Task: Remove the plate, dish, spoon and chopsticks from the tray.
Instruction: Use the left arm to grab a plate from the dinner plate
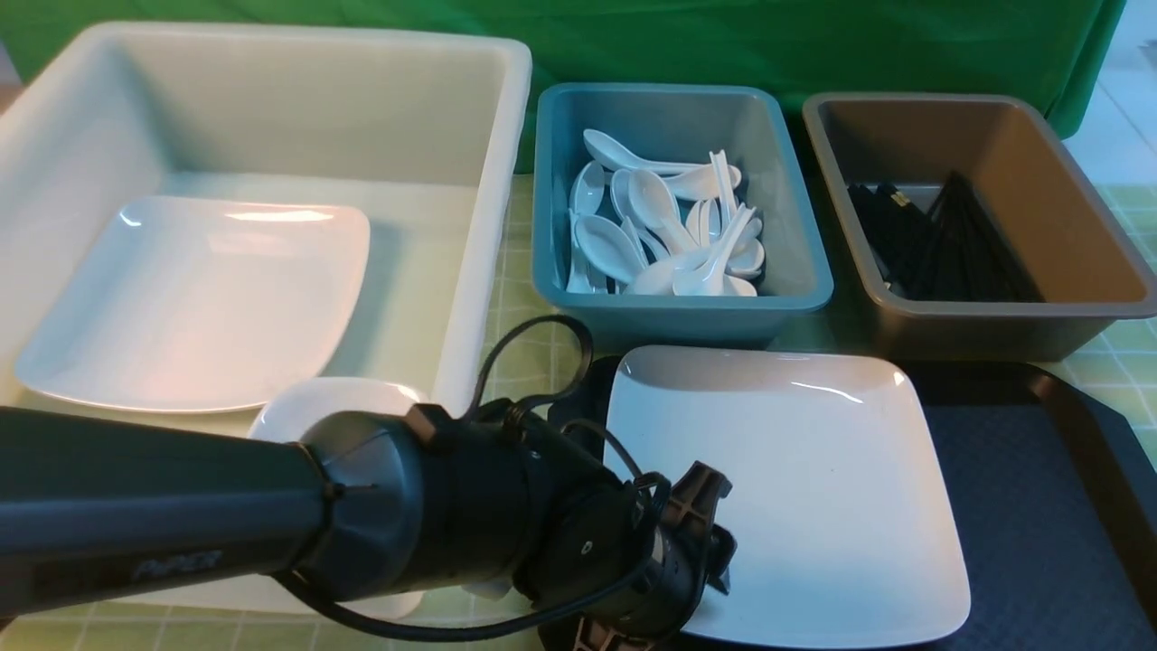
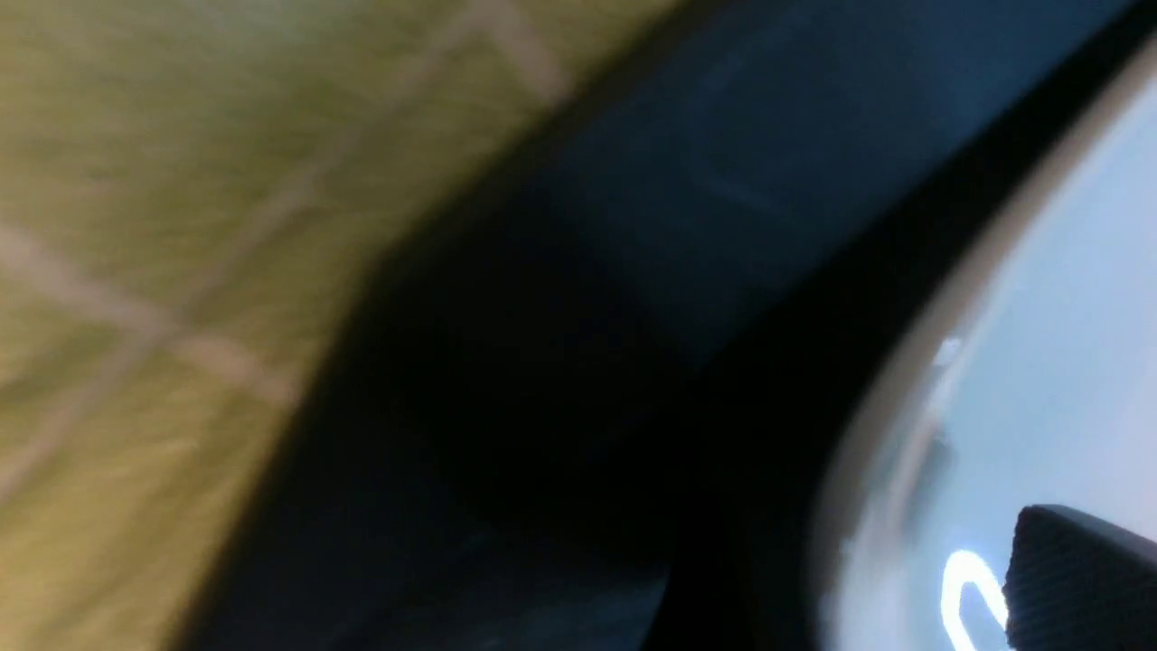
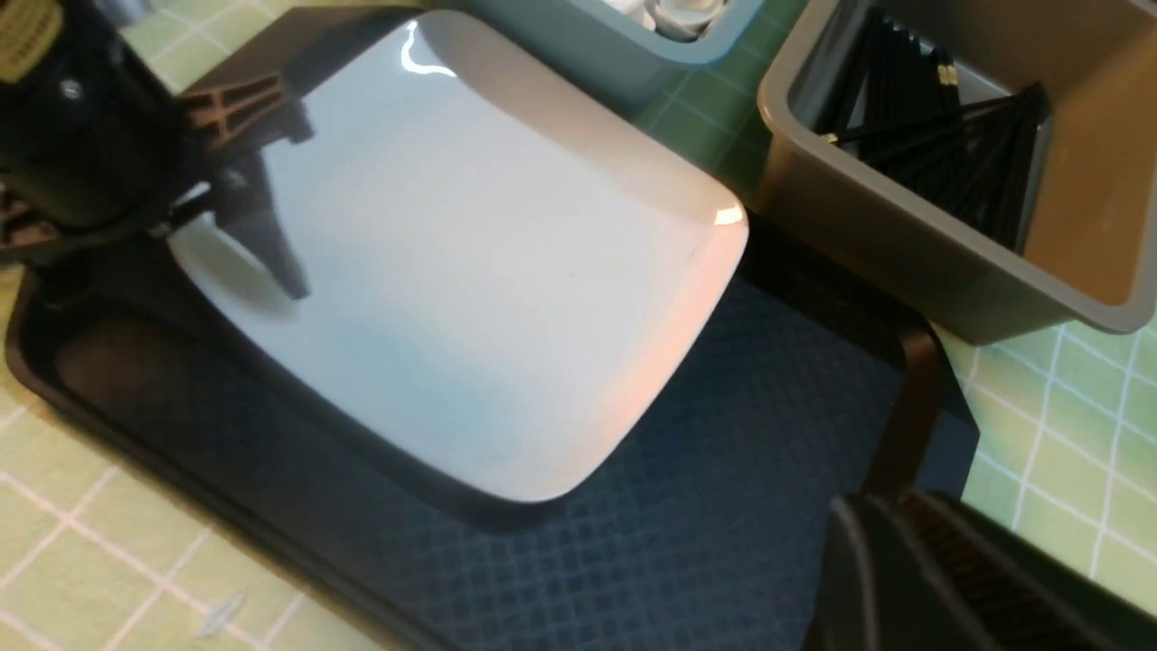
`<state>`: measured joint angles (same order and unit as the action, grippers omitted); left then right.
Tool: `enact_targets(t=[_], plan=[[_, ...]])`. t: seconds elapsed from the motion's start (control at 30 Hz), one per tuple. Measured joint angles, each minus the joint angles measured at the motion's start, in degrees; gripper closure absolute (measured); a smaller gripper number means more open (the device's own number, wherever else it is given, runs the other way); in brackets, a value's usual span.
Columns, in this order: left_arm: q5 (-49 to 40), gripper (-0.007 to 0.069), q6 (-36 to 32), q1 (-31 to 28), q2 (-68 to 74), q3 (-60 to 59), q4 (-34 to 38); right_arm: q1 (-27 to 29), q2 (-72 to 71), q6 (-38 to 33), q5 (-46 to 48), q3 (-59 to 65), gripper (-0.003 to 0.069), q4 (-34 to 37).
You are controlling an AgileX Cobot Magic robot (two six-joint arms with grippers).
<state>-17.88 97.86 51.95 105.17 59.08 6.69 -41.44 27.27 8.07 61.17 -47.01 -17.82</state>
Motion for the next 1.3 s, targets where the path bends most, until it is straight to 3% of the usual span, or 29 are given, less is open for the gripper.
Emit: enact_targets(t=[0.27, 0.5, 0.77, 1.0, 1.13, 1.2, 1.3], plan=[[4.65, 0.0268, 0.97, 0.14, 1.84, 0.59, 0.06, -0.2, 0.0, 0.0, 0.0, 0.0, 0.0628, 0.85], [12.09, 0.0568, 0.22, 2.85, 3.34, 0.0, -1.44, -0.2, 0.0, -0.05, 0.0, 0.0, 0.0628, 1.11], [16.64, 0.0602, -1.07, 5.83, 3.77, 0.0, -2.43, -0.2, 0.0, -0.05, 0.88, 0.0, 0.0624, 1.13], [11.71, 0.0508, -3.95, 6.47, 2.97, 0.0, -2.9, -0.2, 0.0, -0.05, 1.05, 0.0, 0.0622, 1.13], [5.04, 0.0364, -8.18, 6.53, 0.32, -0.02, -3.09, -0.2, 0.0, -0.05, 1.12, 0.0, 0.0618, 1.13], [0.49, 0.0269, -12.91, 6.16, -2.52, -0.06, -3.09, -0.2, 0.0, -0.05, 1.18, 0.0, 0.0617, 1.13], [-1.65, 0.0184, -18.71, 4.96, -5.79, -0.06, -3.09, -0.2, 0.0, -0.05, 1.28, 0.0, 0.0615, 1.13]])
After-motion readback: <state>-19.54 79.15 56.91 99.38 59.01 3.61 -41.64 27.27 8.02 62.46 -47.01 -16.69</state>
